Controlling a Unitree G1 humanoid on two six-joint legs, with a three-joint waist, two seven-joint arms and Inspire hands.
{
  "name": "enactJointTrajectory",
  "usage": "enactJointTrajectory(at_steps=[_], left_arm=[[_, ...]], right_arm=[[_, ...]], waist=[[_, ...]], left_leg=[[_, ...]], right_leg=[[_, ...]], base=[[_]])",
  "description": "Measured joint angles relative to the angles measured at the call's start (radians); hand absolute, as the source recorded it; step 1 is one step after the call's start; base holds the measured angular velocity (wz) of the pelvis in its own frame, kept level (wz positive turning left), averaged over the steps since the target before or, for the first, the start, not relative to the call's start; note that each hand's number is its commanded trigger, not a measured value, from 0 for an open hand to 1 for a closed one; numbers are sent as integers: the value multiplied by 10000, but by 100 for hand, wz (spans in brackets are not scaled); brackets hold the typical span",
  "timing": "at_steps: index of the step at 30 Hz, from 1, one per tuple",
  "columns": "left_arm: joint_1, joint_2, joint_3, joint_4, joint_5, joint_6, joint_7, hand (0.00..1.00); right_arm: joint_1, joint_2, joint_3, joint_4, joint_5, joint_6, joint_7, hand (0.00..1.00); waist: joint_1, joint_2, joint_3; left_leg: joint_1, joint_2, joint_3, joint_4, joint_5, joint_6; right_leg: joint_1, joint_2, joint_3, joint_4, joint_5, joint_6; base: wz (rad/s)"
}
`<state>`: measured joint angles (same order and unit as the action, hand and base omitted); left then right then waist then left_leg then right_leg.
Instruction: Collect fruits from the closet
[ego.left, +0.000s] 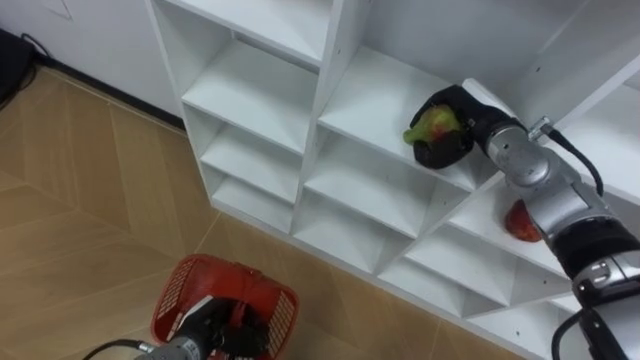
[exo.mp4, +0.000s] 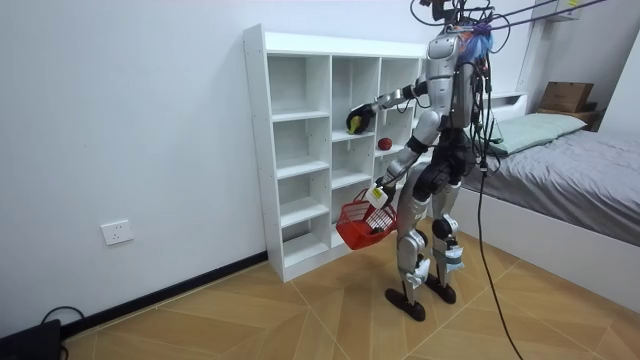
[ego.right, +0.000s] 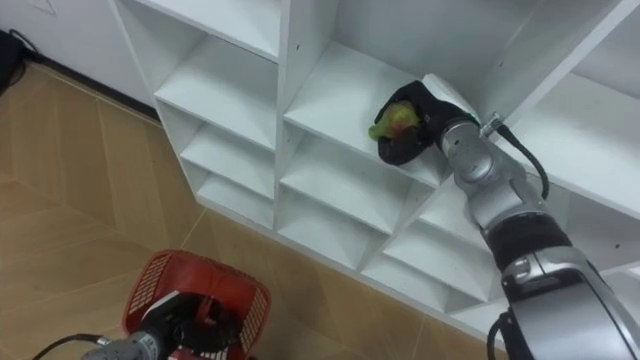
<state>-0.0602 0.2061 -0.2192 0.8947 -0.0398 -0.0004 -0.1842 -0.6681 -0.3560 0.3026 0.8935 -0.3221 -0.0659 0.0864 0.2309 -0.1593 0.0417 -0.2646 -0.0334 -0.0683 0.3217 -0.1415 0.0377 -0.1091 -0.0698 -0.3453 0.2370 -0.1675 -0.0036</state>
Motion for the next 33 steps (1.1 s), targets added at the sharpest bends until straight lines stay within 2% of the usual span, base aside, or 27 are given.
enactJointTrajectory(at_steps=[9, 13, 15, 18, 20, 21, 27, 31, 33], left_arm=[[-150, -286, 1, -1, 123, -65, 7, 100], [-175, -373, -18, 0, 23, -73, 80, 100], [-209, -417, -13, 1, -10, -74, 84, 100], [-213, -470, -35, 2, -21, -79, 191, 100], [-229, -586, -42, 86, -129, -102, 237, 100], [-218, -646, -56, 128, -134, -115, 261, 100], [-227, -832, -51, 288, -239, -369, 256, 100], [-327, -852, -51, 275, -342, -445, 270, 100], [-380, -970, -91, 273, -377, -540, 290, 100]], right_arm=[[1790, 52, 29, -2729, -326, -56, 305, 100], [2215, 192, 312, -3428, -439, 110, 502, 100], [2592, 192, 313, -4117, -629, 177, 483, 100], [3240, 245, 312, -5444, -807, 204, 502, 100], [3442, 398, 312, -5833, -758, 204, 607, 100], [3605, 420, 312, -5986, -749, 202, 634, 100], [3989, 648, 293, -6540, -755, 179, 706, 100], [4611, 1141, 288, -6747, -1557, 38, 695, 100], [5014, 1295, 306, -6737, -1758, -63, 695, 100]], waist=[[-112, 61, -35], [-397, 98, -55], [-410, 157, -86], [-639, 409, -144], [-785, 636, -153], [-850, 722, -200], [-1123, 766, -221], [-1349, 778, -215], [-1403, 859, -205]], left_leg=[[20, 76, 350, -88, -2, 2], [65, 107, 461, -95, -3, 5], [105, 143, 564, -103, -10, 10], [159, 191, 683, -128, -19, 11], [325, 239, 892, -203, -19, 11], [397, 245, 941, -229, -19, 12], [497, 321, 1237, -307, -17, 10], [463, 358, 1305, -272, -19, 6], [419, 363, 1362, -276, -23, 5]], right_leg=[[-179, 36, 439, 45, 8, 6], [-186, 35, 522, 80, 20, 5], [-186, 54, 609, 71, 41, 2], [-184, 87, 712, 42, 94, -4], [-151, 112, 940, 66, 124, -19], [-122, 107, 974, 90, 124, -18], [-221, 121, 1189, 190, 129, -30], [-281, 157, 1260, 168, 145, -50], [-354, 155, 1325, 172, 146, -50]], base=[[-12], [-8], [-16], [-13], [-25], [-20], [-16], [-5], [-5]])
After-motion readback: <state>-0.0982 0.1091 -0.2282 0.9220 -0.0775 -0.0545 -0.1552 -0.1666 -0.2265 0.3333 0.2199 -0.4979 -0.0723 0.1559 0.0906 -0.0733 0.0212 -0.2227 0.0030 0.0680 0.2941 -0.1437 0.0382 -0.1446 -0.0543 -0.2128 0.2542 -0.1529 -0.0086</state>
